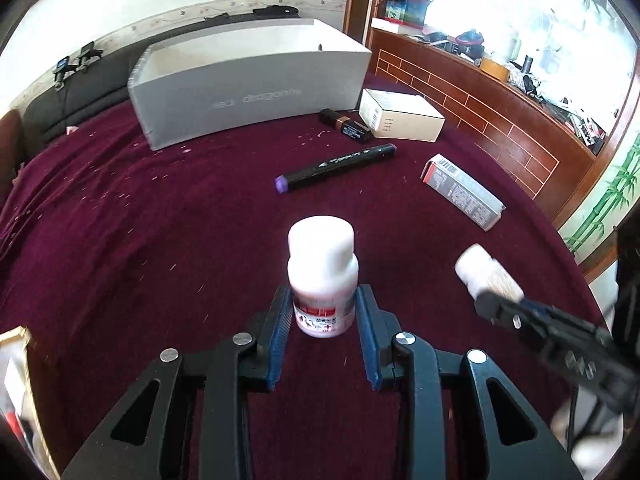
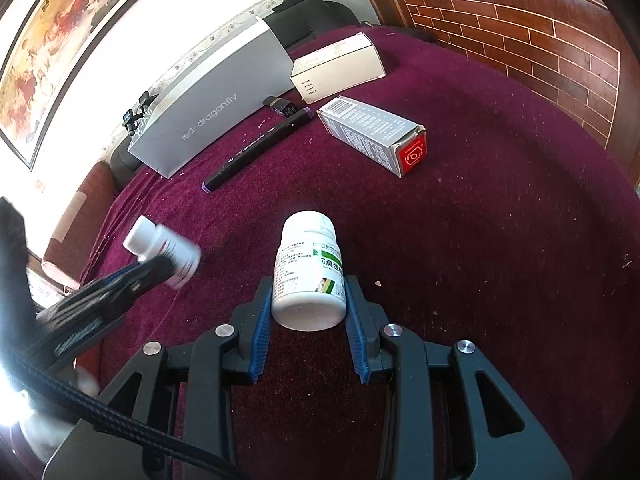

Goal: Organize objects
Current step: 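Grasp a white pill bottle with red label with the left gripper while the right gripper holds its bottle, then carry both pill bottles over the tray and lower them inside, then open both grippers to release the pill bottles in the tray, then move back to the bed and grasp the barcode medicine box with the right gripper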

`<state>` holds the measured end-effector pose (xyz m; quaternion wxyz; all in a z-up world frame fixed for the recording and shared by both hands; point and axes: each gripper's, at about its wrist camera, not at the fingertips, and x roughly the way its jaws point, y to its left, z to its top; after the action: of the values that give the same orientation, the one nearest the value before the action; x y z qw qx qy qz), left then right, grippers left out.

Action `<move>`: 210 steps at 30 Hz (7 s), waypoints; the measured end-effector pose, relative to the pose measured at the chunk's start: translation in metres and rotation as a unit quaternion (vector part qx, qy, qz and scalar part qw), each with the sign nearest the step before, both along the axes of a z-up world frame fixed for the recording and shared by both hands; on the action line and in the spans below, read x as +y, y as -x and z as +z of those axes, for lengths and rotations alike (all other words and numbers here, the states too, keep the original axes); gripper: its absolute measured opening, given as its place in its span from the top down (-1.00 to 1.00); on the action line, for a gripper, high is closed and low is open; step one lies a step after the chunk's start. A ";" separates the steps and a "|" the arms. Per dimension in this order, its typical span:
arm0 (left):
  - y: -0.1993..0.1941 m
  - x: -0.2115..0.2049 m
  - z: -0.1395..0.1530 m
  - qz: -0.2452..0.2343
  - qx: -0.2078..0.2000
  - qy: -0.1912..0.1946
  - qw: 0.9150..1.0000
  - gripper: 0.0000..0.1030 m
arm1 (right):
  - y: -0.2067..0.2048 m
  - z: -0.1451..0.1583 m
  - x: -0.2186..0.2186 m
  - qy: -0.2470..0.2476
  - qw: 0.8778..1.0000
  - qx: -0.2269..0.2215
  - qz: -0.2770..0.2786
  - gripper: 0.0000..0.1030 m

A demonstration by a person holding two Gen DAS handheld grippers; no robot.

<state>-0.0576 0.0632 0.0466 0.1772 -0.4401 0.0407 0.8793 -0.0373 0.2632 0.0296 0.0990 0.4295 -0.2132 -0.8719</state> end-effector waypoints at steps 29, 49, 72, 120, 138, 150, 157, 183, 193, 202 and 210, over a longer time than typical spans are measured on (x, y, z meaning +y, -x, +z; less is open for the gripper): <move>0.033 0.037 -0.030 0.013 0.007 0.039 0.999 0.30 | 0.001 -0.001 0.004 0.016 1.000 0.001 0.000 0.40; -0.040 0.002 0.001 0.025 0.001 0.049 0.998 0.42 | 0.009 0.010 -0.037 -0.127 0.992 -0.021 0.000 0.26; -0.129 -0.038 0.056 0.023 0.063 0.007 0.998 0.41 | -0.063 0.050 -0.051 -0.090 0.996 0.008 0.027 0.40; -0.210 -0.277 0.029 0.226 0.066 -0.052 0.970 0.41 | -0.149 0.088 -0.298 -0.100 0.956 0.049 0.271 0.39; -0.202 -0.308 -0.013 0.252 0.012 -0.038 0.967 0.40 | -0.142 0.037 -0.350 -0.141 0.939 -0.002 0.314 0.39; -0.199 -0.309 -0.012 0.253 0.013 -0.023 0.967 0.40 | -0.140 0.027 -0.363 -0.156 0.933 -0.007 0.323 0.38; -0.201 -0.308 -0.005 0.254 0.020 -0.024 0.967 0.39 | -0.139 0.027 -0.363 -0.146 0.935 -0.013 0.322 0.38; -0.204 -0.186 0.080 0.099 0.062 -0.115 0.986 -0.23 | -0.060 0.090 -0.107 -0.089 0.993 0.023 0.076 -0.11; -0.180 -0.149 0.051 0.073 0.006 -0.114 0.991 -0.23 | 0.022 0.057 -0.008 -0.094 0.995 -0.012 -0.026 -0.14; -0.167 -0.140 0.035 0.069 -0.020 -0.110 0.991 -0.23 | 0.100 0.039 0.012 -0.191 0.979 -0.027 -0.065 -0.21; -0.146 -0.136 0.034 0.071 -0.034 -0.114 0.990 -0.23 | 0.122 0.017 0.023 -0.166 0.984 -0.057 -0.041 -0.20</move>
<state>0.0888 -0.0731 0.0804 0.1645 -0.4483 -0.0972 0.8732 -0.1589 0.2865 0.0464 -0.0221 0.4801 -0.0878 -0.8726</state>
